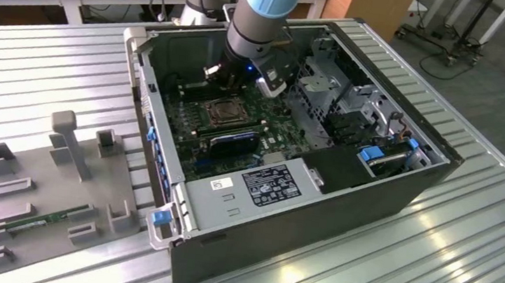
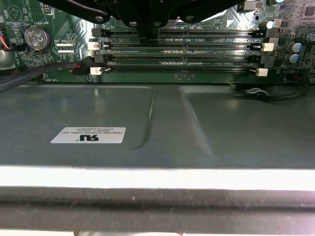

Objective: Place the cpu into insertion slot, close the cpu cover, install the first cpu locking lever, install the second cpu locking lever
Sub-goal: 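Install the first cpu locking lever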

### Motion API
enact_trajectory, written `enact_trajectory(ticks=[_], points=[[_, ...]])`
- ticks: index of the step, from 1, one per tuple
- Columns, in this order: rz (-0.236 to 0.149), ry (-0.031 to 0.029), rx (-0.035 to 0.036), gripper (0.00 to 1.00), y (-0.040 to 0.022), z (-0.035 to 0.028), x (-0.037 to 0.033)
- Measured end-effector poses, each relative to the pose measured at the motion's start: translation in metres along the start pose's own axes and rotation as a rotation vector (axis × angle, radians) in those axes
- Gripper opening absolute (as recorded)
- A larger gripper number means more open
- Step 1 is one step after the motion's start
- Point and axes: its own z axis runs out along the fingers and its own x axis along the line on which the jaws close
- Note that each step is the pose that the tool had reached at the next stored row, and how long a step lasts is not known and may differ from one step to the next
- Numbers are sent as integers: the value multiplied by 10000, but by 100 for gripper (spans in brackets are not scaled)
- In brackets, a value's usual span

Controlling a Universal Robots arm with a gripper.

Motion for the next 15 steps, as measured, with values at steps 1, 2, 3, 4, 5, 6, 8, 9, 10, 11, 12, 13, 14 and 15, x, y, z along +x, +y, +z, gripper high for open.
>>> enact_trajectory(ticks=[1, 2, 3, 4, 5, 6, 8, 9, 10, 11, 12, 13, 14, 15], points=[[0, -1, 0, 11, 4, -4, 0], [0, 0, 1, 11, 4, -4, 0], [0, -1, 13, 11, 4, -4, 0], [1, 0, 61, 11, 5, -5, 1], [1, 0, 128, 11, 5, -5, 1], [-1, 0, 199, 11, 4, -5, 0], [-4, -1, 315, 11, 4, -5, -1], [-5, -2, 356, 11, 3, -4, -1], [-5, -2, 362, 11, 5, -3, -1], [-4, -3, 363, 11, 11, -1, 0], [-3, -2, 364, 11, 18, 2, 0], [-3, -1, 365, 11, 27, 5, 0], [-4, -1, 364, 11, 34, 8, 0], [-4, -1, 363, 11, 43, 12, 0]])
